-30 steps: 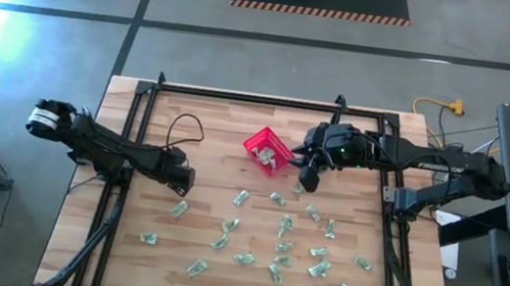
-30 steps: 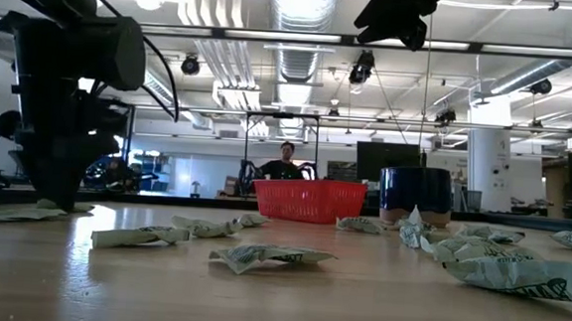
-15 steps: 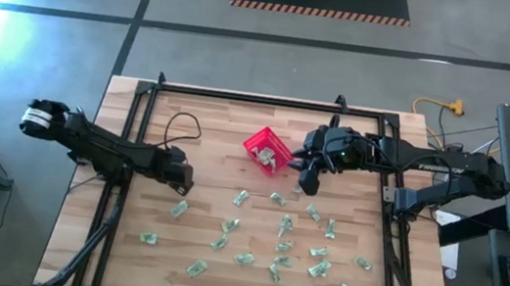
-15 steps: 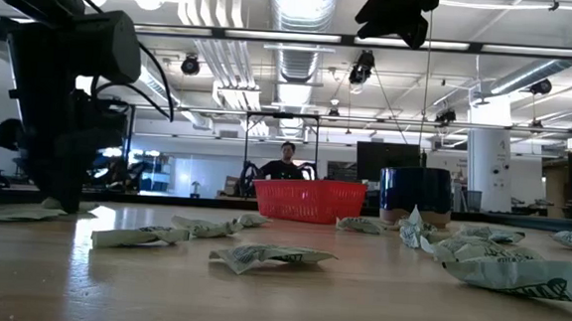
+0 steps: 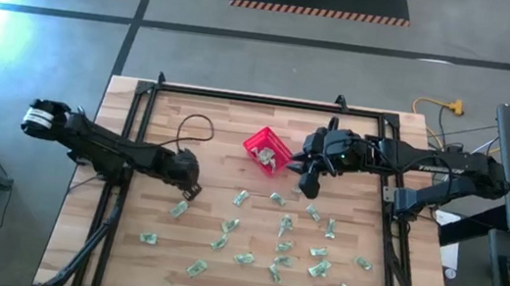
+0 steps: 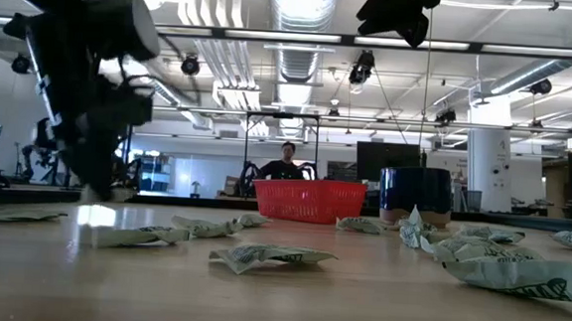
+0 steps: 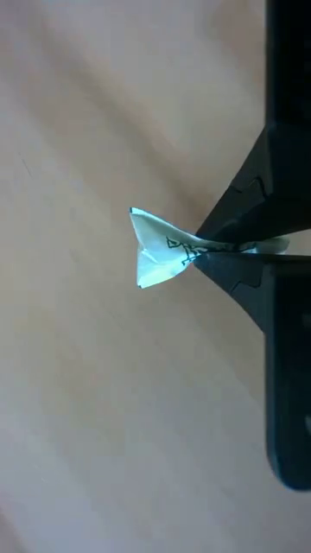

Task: Pick and place Stevia / Truvia into bins
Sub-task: Put the stevia packet into the red basket

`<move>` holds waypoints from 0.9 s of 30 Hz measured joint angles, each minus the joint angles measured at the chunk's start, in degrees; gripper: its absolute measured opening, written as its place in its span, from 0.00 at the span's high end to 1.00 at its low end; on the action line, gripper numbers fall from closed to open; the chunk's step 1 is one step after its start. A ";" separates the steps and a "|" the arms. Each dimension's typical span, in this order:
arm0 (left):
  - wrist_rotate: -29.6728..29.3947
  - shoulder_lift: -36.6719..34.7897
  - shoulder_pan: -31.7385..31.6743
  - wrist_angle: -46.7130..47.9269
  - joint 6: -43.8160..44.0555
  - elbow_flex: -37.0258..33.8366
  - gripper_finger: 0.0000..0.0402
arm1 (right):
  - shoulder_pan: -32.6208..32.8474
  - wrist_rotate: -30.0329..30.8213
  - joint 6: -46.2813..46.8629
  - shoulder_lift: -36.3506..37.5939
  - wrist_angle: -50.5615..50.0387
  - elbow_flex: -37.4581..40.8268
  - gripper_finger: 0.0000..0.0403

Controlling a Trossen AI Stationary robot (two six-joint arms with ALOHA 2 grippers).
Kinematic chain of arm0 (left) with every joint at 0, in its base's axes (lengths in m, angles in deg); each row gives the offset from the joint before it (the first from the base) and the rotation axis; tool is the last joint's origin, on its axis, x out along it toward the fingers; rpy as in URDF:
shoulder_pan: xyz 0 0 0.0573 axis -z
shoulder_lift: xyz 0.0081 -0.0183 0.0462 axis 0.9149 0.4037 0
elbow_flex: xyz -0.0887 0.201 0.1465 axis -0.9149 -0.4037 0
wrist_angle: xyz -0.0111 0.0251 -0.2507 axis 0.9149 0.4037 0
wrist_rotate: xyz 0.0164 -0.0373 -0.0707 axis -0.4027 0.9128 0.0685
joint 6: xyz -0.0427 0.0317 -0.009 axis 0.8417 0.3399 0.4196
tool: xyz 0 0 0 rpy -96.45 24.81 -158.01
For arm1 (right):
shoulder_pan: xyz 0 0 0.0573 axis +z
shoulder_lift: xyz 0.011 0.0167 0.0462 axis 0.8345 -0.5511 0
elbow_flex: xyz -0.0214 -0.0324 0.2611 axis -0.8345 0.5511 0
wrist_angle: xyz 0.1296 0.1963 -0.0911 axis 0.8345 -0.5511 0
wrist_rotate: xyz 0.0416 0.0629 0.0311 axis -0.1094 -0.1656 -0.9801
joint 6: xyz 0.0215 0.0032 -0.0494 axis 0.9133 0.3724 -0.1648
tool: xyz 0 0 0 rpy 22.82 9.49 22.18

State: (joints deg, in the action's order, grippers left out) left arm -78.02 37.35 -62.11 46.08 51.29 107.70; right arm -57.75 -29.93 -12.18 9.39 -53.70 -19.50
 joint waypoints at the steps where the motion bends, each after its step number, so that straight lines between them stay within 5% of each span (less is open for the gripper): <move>1: 0.17 -0.65 0.01 -2.10 -2.52 0.02 0.98 | 0.22 -0.18 -0.27 0.00 -0.05 0.00 0.71; 11: 0.85 -1.18 -0.92 -39.46 -28.66 0.04 0.98 | 4.20 -3.09 0.13 0.08 -6.45 0.00 0.74; 19: 1.10 3.21 -7.03 -43.09 -31.88 2.15 0.98 | 9.84 -2.44 9.29 0.09 -22.81 0.75 0.77; 27: 9.58 13.28 -11.32 -46.06 -39.58 10.27 0.98 | 15.83 -2.41 23.95 0.65 -28.08 5.97 0.80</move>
State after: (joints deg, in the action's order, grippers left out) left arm -68.44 50.64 -73.43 0.02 11.71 117.97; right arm -41.93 -32.35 11.77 10.03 -81.77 -13.53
